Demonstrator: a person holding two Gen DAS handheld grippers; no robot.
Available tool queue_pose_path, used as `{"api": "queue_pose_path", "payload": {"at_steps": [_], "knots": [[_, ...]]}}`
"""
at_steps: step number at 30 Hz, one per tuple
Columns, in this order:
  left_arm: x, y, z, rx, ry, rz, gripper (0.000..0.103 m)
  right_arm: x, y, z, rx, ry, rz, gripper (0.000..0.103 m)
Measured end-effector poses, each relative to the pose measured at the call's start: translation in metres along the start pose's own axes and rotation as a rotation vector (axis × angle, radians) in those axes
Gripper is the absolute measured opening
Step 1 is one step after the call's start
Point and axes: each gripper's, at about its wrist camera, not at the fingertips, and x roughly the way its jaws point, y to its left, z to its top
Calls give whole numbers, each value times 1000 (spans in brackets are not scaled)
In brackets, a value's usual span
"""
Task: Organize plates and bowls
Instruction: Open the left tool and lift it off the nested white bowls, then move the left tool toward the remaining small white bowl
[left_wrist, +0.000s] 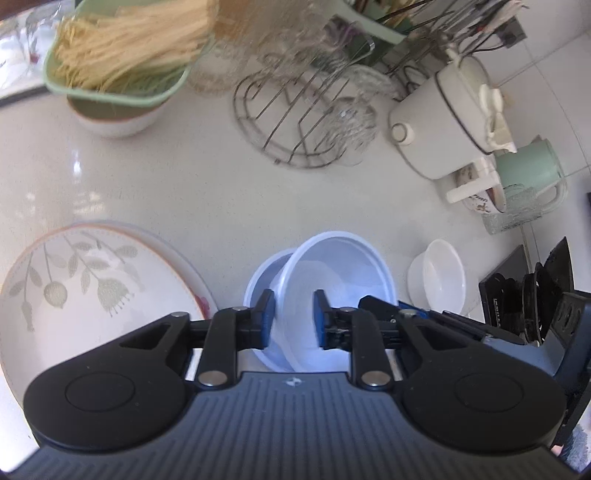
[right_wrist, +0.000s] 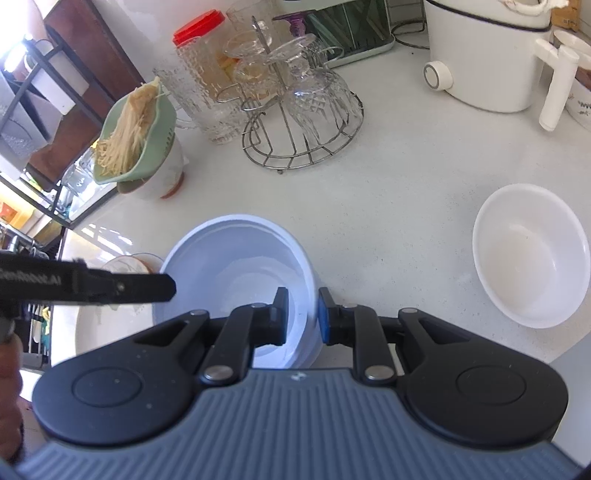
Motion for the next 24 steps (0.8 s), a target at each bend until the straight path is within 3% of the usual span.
{"api": "queue_pose_path", "payload": {"at_steps": [4, 8, 16, 24], "knots": [[-12, -11, 2, 36, -30, 13, 35, -9, 4, 3, -14, -22, -10, 20], [-26, -22, 4, 76, -72, 17, 36, -22, 4, 5, -11, -64, -29, 28], [-57, -49, 11, 161, -166, 9, 36, -61, 3, 14, 0, -175, -40, 28], [-71, -71, 12, 215, -200, -9, 36, -98, 2, 20, 23, -291, -27, 28]]}}
